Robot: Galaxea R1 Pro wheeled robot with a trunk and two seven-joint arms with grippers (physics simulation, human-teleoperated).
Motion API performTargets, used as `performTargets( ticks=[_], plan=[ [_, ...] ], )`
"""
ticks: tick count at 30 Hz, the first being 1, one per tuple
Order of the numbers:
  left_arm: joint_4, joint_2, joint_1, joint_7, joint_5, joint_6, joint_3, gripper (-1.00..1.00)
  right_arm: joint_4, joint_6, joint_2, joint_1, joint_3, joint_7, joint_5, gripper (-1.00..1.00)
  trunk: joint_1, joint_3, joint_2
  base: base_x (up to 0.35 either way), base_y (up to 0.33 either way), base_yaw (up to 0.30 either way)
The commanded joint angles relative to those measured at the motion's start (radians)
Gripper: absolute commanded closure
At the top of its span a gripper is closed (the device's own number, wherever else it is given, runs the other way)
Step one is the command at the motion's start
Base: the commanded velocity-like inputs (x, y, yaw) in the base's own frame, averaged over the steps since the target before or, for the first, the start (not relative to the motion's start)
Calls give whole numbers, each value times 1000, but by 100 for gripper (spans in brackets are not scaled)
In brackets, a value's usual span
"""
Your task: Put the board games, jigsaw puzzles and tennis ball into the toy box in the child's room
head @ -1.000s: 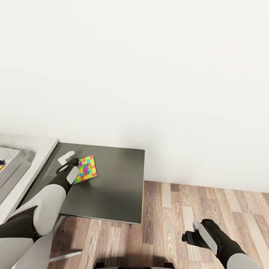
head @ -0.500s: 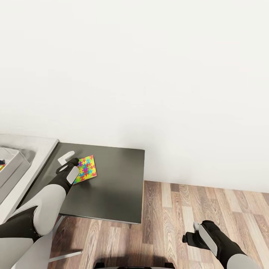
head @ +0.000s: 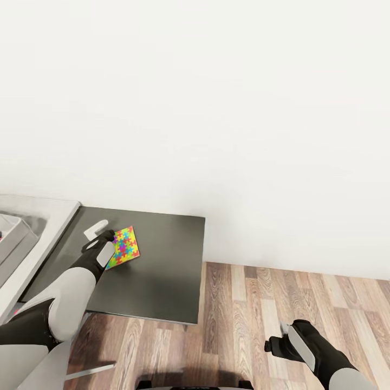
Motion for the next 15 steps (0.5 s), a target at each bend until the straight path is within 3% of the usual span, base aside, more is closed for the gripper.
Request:
performTargets(
  ticks=[1,15],
  plan=[
    [21,0,0,0,21,-6,-1,-100,-2,3,-1,-1,8,-9,-11,-100,1,-2,-1,0,-43,0],
    [21,1,0,1,22,-4,1,-100,-2,3,-1,-1,7,-10,-11,-100,1,-2,-1,-7,-7,0]
  ],
)
